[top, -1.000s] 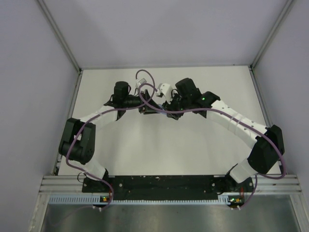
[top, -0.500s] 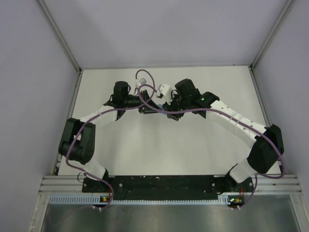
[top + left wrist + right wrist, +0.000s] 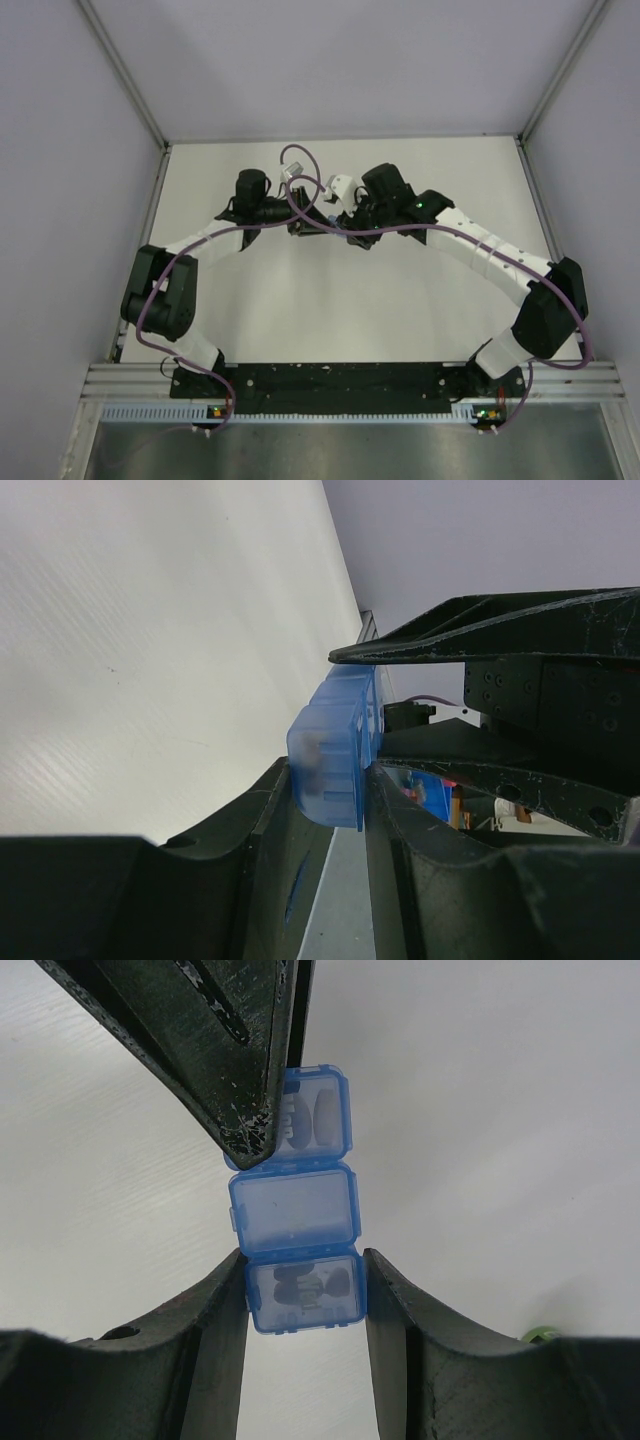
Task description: Sort the pills into containers
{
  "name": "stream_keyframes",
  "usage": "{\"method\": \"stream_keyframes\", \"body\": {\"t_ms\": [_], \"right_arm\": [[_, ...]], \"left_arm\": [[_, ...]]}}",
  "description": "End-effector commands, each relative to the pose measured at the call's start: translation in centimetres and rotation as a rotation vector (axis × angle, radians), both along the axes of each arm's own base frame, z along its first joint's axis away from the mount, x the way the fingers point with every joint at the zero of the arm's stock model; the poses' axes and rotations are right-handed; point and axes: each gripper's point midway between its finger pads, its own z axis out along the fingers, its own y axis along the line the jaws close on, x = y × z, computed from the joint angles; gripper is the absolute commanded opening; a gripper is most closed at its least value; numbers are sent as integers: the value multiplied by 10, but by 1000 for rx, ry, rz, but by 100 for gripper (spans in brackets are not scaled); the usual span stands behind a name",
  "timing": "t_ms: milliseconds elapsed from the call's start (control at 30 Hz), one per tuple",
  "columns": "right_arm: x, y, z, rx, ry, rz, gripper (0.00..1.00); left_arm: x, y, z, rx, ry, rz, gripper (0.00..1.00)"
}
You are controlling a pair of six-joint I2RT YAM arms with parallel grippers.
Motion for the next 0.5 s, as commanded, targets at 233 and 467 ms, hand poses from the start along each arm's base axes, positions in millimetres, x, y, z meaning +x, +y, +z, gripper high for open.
{"method": "stream_keyframes", "body": {"t_ms": [233,467], "right_arm": [[8,17,21,66,-52,14,7],[6,18,20,66,-45,20,6]], "left_arm": [[-3,-2,21,-33,-89,-16,30],[-3,-2,22,-36,-93,-19,61]]}}
